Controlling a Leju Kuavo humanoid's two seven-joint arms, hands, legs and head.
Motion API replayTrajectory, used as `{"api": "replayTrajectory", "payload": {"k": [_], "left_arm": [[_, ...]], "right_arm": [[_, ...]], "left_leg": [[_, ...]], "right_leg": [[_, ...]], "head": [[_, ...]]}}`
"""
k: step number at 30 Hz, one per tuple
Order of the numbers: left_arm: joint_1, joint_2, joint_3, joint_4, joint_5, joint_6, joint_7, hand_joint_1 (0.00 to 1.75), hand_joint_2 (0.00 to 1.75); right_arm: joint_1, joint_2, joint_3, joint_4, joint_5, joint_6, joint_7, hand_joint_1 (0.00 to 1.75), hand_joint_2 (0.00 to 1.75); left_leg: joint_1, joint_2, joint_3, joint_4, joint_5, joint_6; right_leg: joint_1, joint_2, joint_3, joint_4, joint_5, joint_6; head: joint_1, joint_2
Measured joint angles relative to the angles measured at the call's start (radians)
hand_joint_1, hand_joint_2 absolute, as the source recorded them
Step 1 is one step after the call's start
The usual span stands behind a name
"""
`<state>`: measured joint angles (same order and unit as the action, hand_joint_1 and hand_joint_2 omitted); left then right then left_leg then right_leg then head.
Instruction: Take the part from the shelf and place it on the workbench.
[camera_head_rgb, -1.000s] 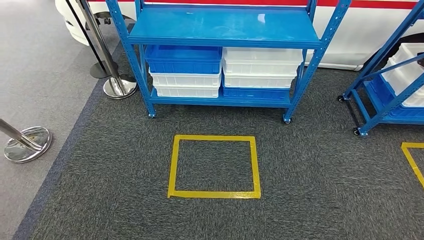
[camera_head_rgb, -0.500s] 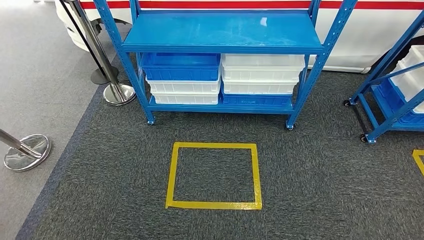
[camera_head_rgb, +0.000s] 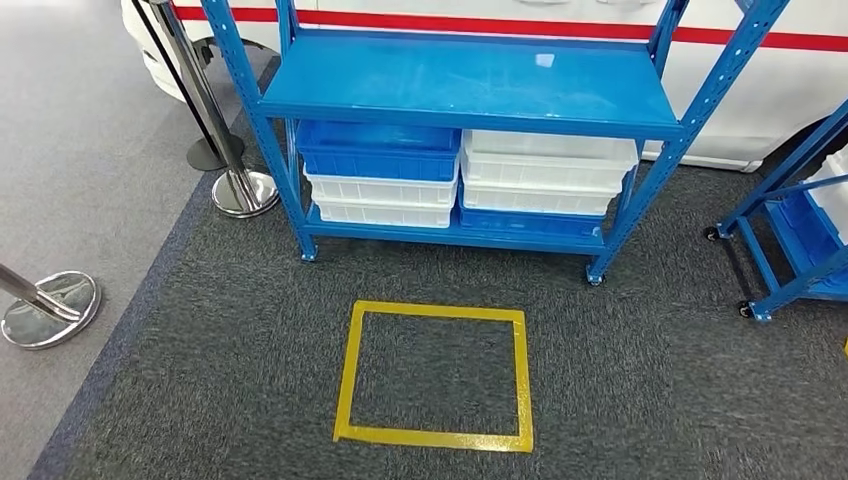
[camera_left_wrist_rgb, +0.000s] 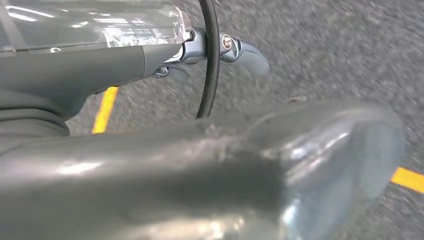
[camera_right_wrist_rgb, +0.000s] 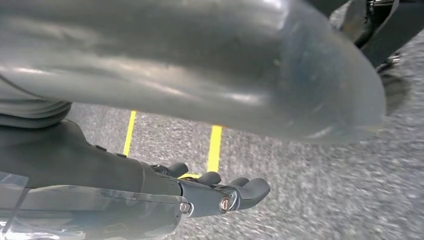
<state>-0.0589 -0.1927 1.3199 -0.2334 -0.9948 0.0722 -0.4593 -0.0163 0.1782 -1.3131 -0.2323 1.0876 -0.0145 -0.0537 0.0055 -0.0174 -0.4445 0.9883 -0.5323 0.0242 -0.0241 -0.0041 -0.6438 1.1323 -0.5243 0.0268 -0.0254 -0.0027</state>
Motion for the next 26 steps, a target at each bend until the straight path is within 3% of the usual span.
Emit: {"api": "replayTrajectory", "payload": {"k": [2,3,5,6,8,10,12,13,14,16,17,18,21,22,23,25,26], "left_arm": [[-0.001,-0.001,0.000,0.000,0.000,0.000,0.000,0.00,0.00],[-0.003,-0.001,0.000,-0.001,0.000,0.000,0.000,0.00,0.00],[-0.009,-0.001,0.000,-0.002,-0.001,0.000,0.000,0.00,0.00],[-0.011,-0.002,0.000,-0.003,-0.001,0.000,0.000,0.00,0.00],[-0.014,-0.002,0.000,-0.004,-0.001,0.000,0.000,0.00,0.00],[-0.013,-0.003,0.000,-0.004,-0.001,0.000,0.000,0.00,0.00],[-0.009,-0.003,0.000,-0.004,-0.001,0.001,0.000,0.00,0.00],[-0.006,-0.003,0.000,-0.004,0.000,0.001,0.000,0.00,0.00],[-0.004,-0.003,0.000,-0.004,0.000,0.001,0.000,0.00,0.00],[0.002,-0.001,0.000,-0.005,0.000,0.002,0.000,0.00,0.00],[0.003,-0.001,0.001,-0.005,-0.001,0.002,0.000,0.00,0.00],[0.002,0.000,0.001,-0.006,-0.001,0.002,0.000,0.00,0.00],[-0.005,-0.003,0.001,-0.007,-0.002,0.002,0.000,0.00,0.00],[-0.006,-0.004,0.001,-0.007,-0.002,0.002,0.000,0.00,0.00],[-0.006,-0.004,0.001,-0.007,-0.002,0.002,0.000,0.00,0.00],[-0.006,-0.004,0.001,-0.008,-0.003,0.002,0.000,0.00,0.00],[-0.006,-0.004,0.001,-0.008,-0.003,0.002,0.000,0.00,0.00]], "right_arm": [[0.002,0.000,-0.002,0.000,0.000,0.003,0.000,0.00,0.00],[0.000,0.000,-0.003,0.000,0.000,0.006,0.001,0.00,0.00],[-0.003,0.000,-0.005,0.000,0.000,0.008,0.001,0.00,0.00],[-0.002,-0.001,-0.006,0.000,0.001,0.009,0.001,0.00,0.00],[-0.003,-0.001,-0.008,0.000,0.004,0.012,-0.002,0.00,0.00],[-0.003,-0.002,-0.011,-0.001,0.001,0.016,-0.005,0.00,0.00],[-0.002,-0.002,-0.019,0.000,-0.013,0.021,-0.006,0.00,0.00],[-0.003,-0.002,-0.024,0.000,-0.021,0.023,-0.006,0.00,0.00],[-0.004,-0.002,-0.029,0.000,-0.025,0.025,-0.006,0.00,0.00],[-0.004,0.000,-0.035,0.000,-0.025,0.021,-0.006,0.00,0.00],[-0.004,0.001,-0.037,0.000,-0.023,0.017,-0.005,0.00,0.00],[-0.004,0.001,-0.038,0.000,-0.020,0.013,-0.005,0.00,0.00],[-0.004,0.001,-0.039,0.000,-0.011,0.006,-0.002,0.00,1.31],[-0.005,0.000,-0.039,0.000,-0.008,0.005,-0.002,0.00,1.75],[-0.008,-0.001,-0.039,0.000,-0.008,0.004,-0.001,0.00,1.75],[-0.013,-0.001,-0.039,0.000,-0.010,0.002,-0.001,0.00,1.75],[-0.014,-0.001,-0.040,0.000,-0.011,0.001,-0.001,0.00,1.75]], "left_leg": [[-0.001,-0.002,0.020,0.001,-0.027,-0.013],[-0.002,-0.002,0.028,0.004,-0.034,-0.020],[0.000,0.000,0.032,0.021,-0.033,-0.032],[0.001,0.002,0.020,0.056,-0.024,-0.037],[0.004,0.007,-0.048,0.169,-0.021,-0.046],[0.006,0.010,-0.136,0.282,-0.070,-0.053],[0.007,0.010,-0.198,0.313,-0.130,-0.055],[0.007,0.010,-0.211,0.289,-0.130,-0.053],[0.006,0.008,-0.215,0.243,-0.099,-0.048],[0.000,0.007,-0.215,0.130,0.031,-0.033],[-0.005,0.006,-0.215,0.092,0.083,-0.026],[-0.008,0.006,-0.214,0.068,0.114,-0.019],[-0.006,0.000,-0.177,0.040,0.109,0.001],[-0.004,0.001,-0.158,0.032,0.105,0.008],[-0.003,0.002,-0.141,0.026,0.099,0.012],[-0.004,0.006,-0.118,0.022,0.080,0.019],[-0.005,0.008,-0.113,0.022,0.075,0.020]], "right_leg": [[0.004,0.000,0.007,-0.069,0.078,-0.011],[0.007,0.000,0.009,-0.078,0.088,-0.019],[0.008,0.003,0.024,-0.082,0.074,-0.034],[0.007,0.003,0.036,-0.088,0.067,-0.042],[0.005,0.002,0.063,-0.098,0.054,-0.053],[0.005,0.005,0.087,-0.103,0.035,-0.057],[0.006,0.017,0.117,-0.105,0.011,-0.056],[0.005,0.025,0.134,-0.105,-0.001,-0.054],[0.006,0.032,0.151,-0.106,-0.014,-0.053],[0.006,0.044,0.177,-0.107,-0.038,-0.049],[0.006,0.049,0.187,-0.109,-0.050,-0.044],[0.007,0.052,0.197,-0.110,-0.056,-0.038],[0.010,0.048,0.216,-0.089,-0.047,-0.017],[0.011,0.039,0.202,-0.056,-0.044,-0.012],[0.010,0.030,0.176,-0.009,-0.051,-0.009],[0.010,0.017,0.094,0.096,-0.100,-0.005],[0.010,0.015,0.071,0.121,-0.116,-0.003]], "head": [[0.000,0.000],[-0.001,0.000],[-0.002,0.000],[-0.002,0.000],[-0.002,0.000],[-0.002,0.000],[-0.002,0.000],[-0.002,0.000],[-0.002,0.000],[-0.002,0.000],[-0.002,0.000],[-0.002,0.000],[-0.001,0.000],[0.000,0.000],[0.000,0.000],[0.000,0.000],[0.000,0.000]]}}
